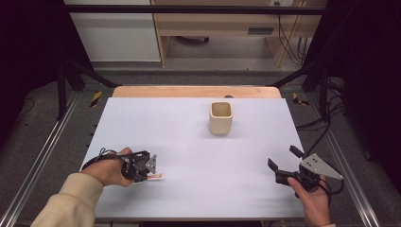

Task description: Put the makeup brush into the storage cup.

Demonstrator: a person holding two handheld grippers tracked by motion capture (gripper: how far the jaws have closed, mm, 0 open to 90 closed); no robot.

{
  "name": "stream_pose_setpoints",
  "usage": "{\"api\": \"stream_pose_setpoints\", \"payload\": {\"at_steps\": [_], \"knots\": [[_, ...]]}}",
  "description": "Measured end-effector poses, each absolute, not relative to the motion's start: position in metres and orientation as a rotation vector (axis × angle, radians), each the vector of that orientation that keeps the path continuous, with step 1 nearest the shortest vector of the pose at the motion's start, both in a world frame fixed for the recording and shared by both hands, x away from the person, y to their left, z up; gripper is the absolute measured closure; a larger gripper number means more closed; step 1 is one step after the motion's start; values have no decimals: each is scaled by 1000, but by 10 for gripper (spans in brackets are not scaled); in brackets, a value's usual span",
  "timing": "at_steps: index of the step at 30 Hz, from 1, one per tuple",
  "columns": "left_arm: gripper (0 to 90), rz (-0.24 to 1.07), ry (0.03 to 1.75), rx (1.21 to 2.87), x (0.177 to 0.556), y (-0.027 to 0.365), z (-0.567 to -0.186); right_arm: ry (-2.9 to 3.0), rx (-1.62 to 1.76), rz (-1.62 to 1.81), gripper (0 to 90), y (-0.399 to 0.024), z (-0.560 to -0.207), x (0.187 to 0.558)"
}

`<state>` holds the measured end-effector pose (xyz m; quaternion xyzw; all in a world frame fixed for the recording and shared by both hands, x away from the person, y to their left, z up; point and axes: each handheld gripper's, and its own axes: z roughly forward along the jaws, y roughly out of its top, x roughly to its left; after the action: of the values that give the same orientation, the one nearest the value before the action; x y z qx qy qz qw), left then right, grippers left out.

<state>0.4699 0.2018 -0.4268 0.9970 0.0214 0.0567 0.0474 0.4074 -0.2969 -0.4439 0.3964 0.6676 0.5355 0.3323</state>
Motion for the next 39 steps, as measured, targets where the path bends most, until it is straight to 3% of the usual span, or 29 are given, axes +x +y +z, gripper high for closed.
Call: {"api": "stream_pose_setpoints", "payload": {"at_steps": [10,39], "knots": [[832,222,62,3011,471,201,-421,1749,1035,1397,55,-296,-444,408],[833,417,285,2772,478,212,-391,1760,1049,1394,54,-295,-447,410]]}}
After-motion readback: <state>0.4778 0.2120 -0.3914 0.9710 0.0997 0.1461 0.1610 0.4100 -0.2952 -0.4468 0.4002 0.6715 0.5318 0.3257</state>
